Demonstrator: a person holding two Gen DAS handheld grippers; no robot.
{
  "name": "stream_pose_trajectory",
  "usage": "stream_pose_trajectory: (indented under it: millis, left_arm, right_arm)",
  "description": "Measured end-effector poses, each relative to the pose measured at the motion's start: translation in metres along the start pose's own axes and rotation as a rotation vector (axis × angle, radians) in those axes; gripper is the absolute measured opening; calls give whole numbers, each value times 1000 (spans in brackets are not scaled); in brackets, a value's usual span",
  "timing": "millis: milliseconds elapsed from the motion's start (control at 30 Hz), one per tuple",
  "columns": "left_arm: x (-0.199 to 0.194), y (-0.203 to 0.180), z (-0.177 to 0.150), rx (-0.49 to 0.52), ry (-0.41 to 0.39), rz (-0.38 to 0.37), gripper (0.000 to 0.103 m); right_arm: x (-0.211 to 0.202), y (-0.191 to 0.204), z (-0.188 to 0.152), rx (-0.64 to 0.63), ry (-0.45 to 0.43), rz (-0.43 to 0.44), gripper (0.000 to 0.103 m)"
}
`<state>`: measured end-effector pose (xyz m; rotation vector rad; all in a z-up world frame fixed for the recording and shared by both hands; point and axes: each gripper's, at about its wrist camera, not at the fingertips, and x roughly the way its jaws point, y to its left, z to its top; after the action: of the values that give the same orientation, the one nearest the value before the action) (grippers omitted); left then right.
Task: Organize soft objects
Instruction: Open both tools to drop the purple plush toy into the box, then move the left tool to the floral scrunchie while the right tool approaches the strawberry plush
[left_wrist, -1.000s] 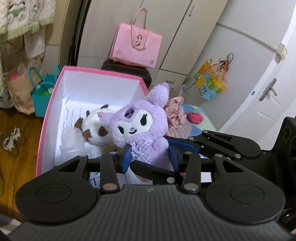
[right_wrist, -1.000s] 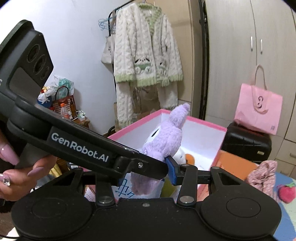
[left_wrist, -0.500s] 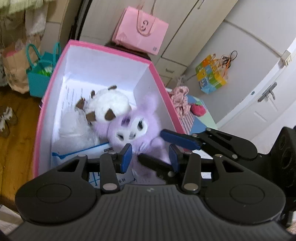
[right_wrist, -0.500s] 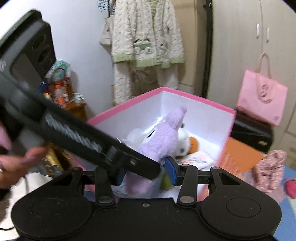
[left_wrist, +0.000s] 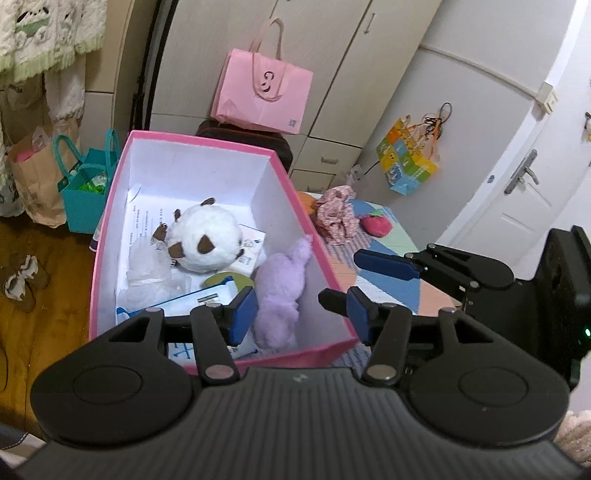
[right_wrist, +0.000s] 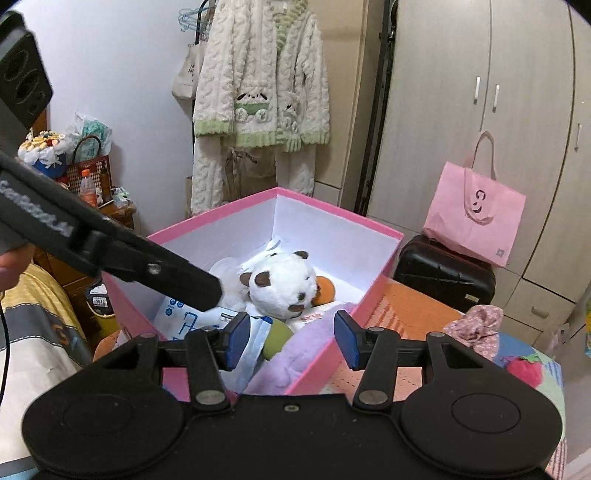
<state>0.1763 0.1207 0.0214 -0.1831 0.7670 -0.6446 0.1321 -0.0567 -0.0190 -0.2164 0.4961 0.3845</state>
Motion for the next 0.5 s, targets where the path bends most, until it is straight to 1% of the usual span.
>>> stream_pose_trajectory:
  millis: [200,367,500]
  left_arm:
    - [-17,-28,2,45,-6,-25,56]
    - [-22,-60,5,117,-9,-41,58]
    - [-16,-86,8,168,-8,-68,58]
  right_arm:
    - [-30,-21,-2,35,-4,30,56]
    - [-60,-51,-17,96,-19,47,56]
    - [-81,-81,-34,161,-25,2,56]
